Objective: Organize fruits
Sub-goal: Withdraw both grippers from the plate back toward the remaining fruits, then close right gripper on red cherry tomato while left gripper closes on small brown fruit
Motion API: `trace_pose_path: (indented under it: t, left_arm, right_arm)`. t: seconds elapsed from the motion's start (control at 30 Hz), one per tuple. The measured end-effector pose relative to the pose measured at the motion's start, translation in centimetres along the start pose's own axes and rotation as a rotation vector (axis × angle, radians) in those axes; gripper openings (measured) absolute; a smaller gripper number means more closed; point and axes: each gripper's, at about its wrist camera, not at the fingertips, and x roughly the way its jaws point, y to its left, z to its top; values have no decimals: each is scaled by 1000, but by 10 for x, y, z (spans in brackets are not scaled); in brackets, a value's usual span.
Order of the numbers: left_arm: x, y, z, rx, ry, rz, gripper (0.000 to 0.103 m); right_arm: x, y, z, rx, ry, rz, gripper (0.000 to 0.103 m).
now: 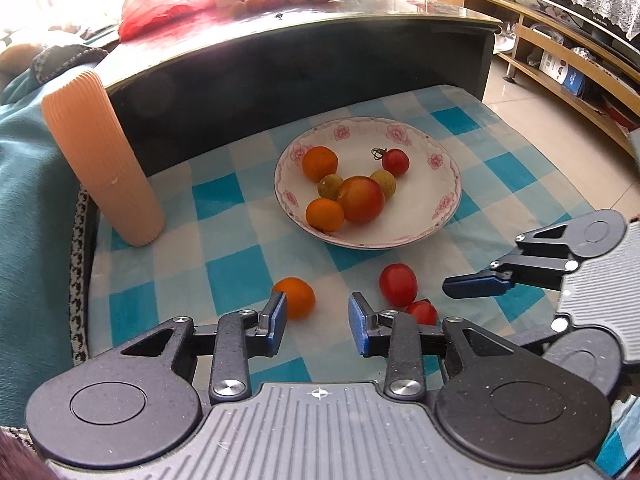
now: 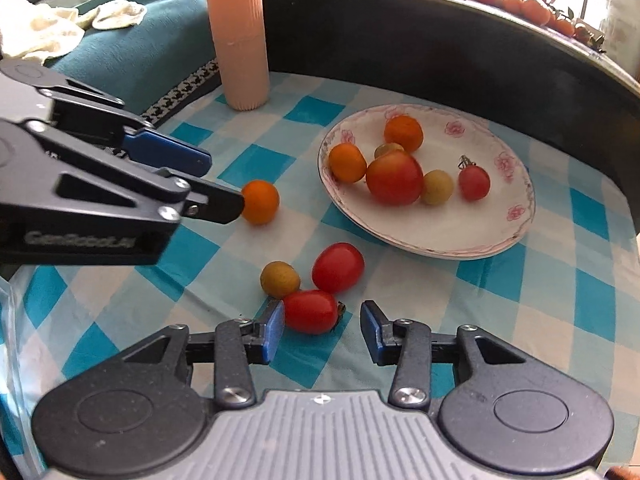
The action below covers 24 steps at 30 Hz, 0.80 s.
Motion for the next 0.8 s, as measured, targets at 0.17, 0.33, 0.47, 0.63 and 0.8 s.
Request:
trace_pose_path:
  t: [0.17, 0.33, 0.47, 0.63, 0.8]
  left_arm:
    - [4, 1, -3, 10, 13, -11, 43]
    - [8, 2, -7, 18, 32, -15, 43]
    - [10, 0, -8, 28, 50, -18, 44]
    - [17, -12, -11, 78, 73, -39, 48]
    - [25, -27, -15, 124, 96, -60, 48]
  right_arm:
    - [10, 4, 1, -17, -4, 19, 58]
    - [11, 10, 0, -42, 4, 23, 48]
    - [7, 14, -2, -64, 12, 33, 44]
    - [-1, 8, -8, -53, 26, 28, 43]
    - [-11, -6, -15, -27, 37, 8, 43]
